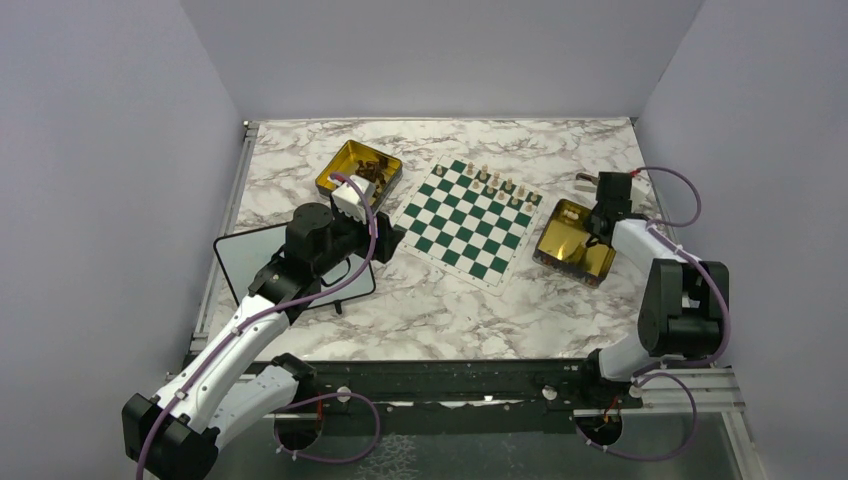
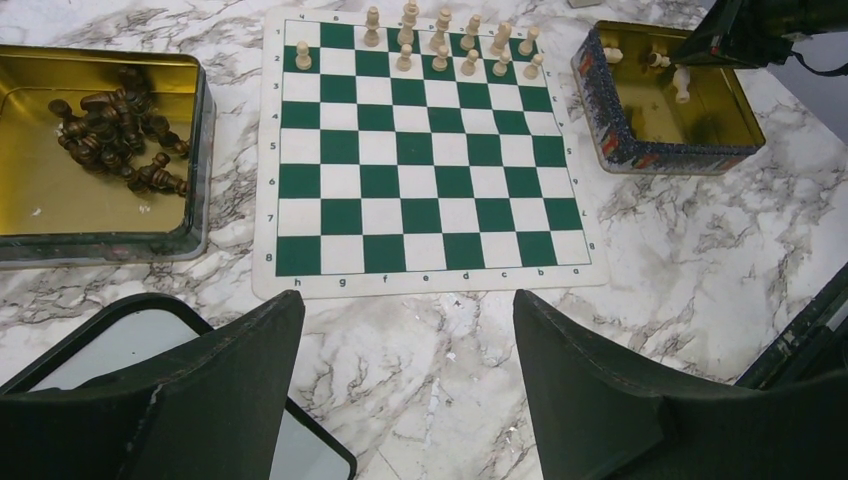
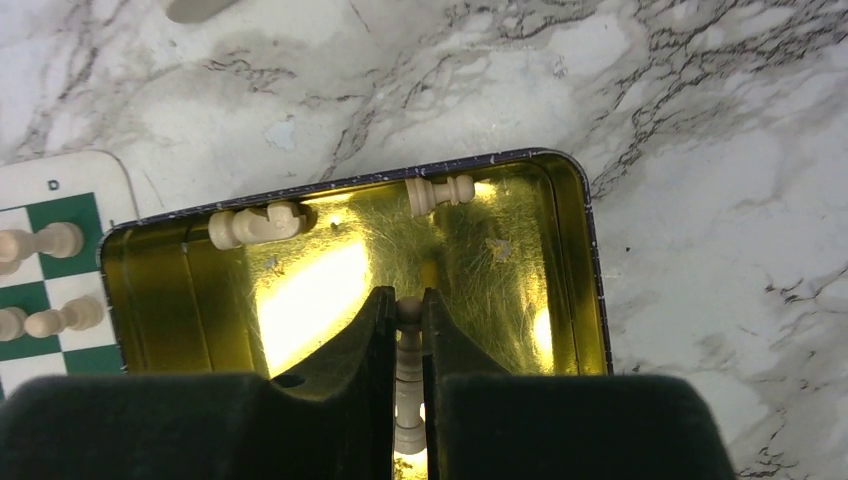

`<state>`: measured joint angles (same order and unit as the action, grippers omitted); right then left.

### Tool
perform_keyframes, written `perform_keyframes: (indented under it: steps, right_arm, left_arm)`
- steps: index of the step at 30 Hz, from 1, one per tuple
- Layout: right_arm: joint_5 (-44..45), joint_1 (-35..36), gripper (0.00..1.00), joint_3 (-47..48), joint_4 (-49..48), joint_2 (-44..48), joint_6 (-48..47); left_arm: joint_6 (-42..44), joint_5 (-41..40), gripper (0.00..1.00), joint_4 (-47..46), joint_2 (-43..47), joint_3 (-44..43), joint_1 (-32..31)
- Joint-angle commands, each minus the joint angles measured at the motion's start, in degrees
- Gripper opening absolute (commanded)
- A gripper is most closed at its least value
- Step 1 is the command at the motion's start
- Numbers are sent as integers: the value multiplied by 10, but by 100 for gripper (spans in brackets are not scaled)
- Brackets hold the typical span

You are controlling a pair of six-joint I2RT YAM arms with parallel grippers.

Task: Set up the chess pieces on the board
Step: Pick up the chess piece from the storage box.

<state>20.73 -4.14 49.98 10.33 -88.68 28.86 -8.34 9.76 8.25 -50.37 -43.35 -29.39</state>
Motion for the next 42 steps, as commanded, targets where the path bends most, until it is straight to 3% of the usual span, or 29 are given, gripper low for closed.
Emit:
perform_keyframes:
  steps: [1,6,11,19,22,32,42]
  right_arm:
    - [-2,-3,5,15,-18,39,-43]
    - [-22,-3,4,32,-6,72,-70]
    - [-103,-2,3,41,-14,120,-86]
    - [-282,25,3,26,-61,178,-24]
    - [-324,48,3,16,-79,187,17]
    - [-328,210,3,3,-180,190,163]
    - [-316,305,3,28,-232,151,202]
  left_arm:
    - [-9,4,77,-17,1,2,-1]
    - [-33,33,76,-24,-13,-5,-1]
    - [-80,70,72,-25,-45,-35,-1]
    - [-192,167,57,-65,-111,-83,-1]
    - [-211,180,56,-79,-138,-103,-1]
    - [-303,239,51,-192,-218,-123,-2]
    - [-349,253,48,-237,-281,-136,-11]
